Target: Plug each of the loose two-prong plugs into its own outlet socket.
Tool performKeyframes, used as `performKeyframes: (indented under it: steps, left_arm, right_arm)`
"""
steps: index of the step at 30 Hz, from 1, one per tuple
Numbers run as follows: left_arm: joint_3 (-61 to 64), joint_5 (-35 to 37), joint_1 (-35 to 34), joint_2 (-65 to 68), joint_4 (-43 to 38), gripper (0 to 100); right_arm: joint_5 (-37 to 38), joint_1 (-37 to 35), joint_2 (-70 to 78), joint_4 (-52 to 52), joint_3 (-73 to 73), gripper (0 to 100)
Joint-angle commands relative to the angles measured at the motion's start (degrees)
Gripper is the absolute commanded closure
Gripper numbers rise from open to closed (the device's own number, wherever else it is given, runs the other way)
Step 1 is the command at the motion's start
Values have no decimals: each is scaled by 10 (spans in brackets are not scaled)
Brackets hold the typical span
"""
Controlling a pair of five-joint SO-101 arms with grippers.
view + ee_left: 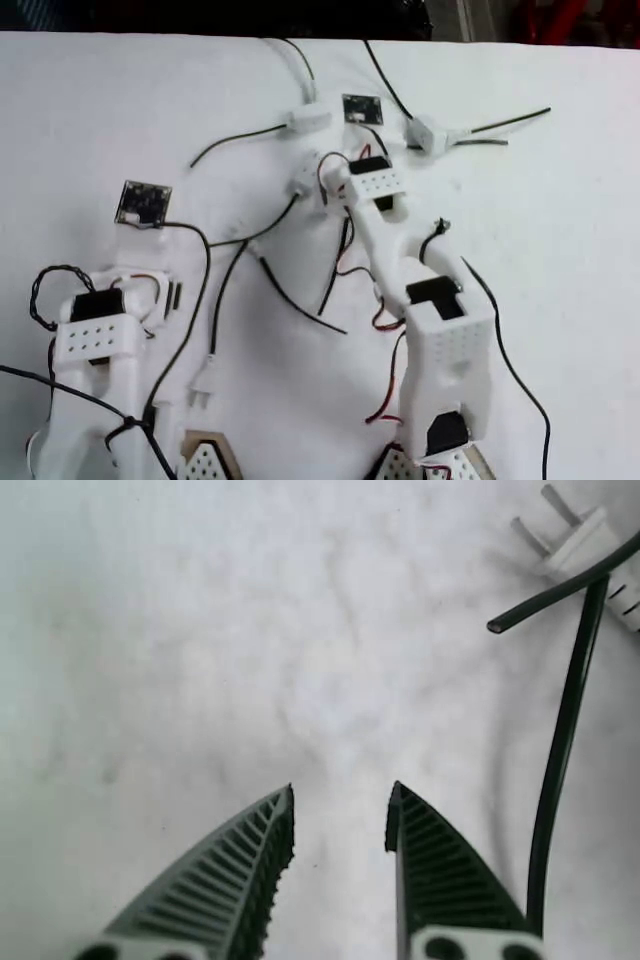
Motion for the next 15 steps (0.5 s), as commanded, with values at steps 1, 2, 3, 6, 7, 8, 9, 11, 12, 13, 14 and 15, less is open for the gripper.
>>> performKeyframes:
  steps: [1,2,3,6,7,8,9,11,12,13,14,15]
  left_arm:
    - [0,2,-2,-18,-11,838]
    - [0,2,-2,-18,-11,838]
    - [0,2,-2,-18,-11,838]
    - [0,2,-2,-18,-11,838]
    - [0,2,-2,-18,-11,838]
    - [0,2,-2,-18,-11,838]
    - [0,2,-2,-18,-11,838]
    - [0,2,-2,-18,-11,838]
    - [0,2,-2,-18,-11,838]
    - [0,2,-2,-17,-11,838]
    - [0,2,-2,-17,-11,838]
    - [0,2,-2,-17,-11,838]
  right_arm:
    - [-24,11,0,6,-62,769]
    - [-24,13,4,6,-70,769]
    - [-24,15,9,6,-77,769]
    - [-24,22,31,6,-96,769]
    - [-24,27,40,6,-102,769]
    - [-24,32,50,6,-108,769]
    - [-24,36,60,6,-115,770]
    - [-24,44,80,9,-129,796]
    - [-24,46,87,15,-138,822]
    - [-24,49,95,22,-149,848]
    - [-24,51,100,31,-160,871]
    - [-24,51,103,39,-171,890]
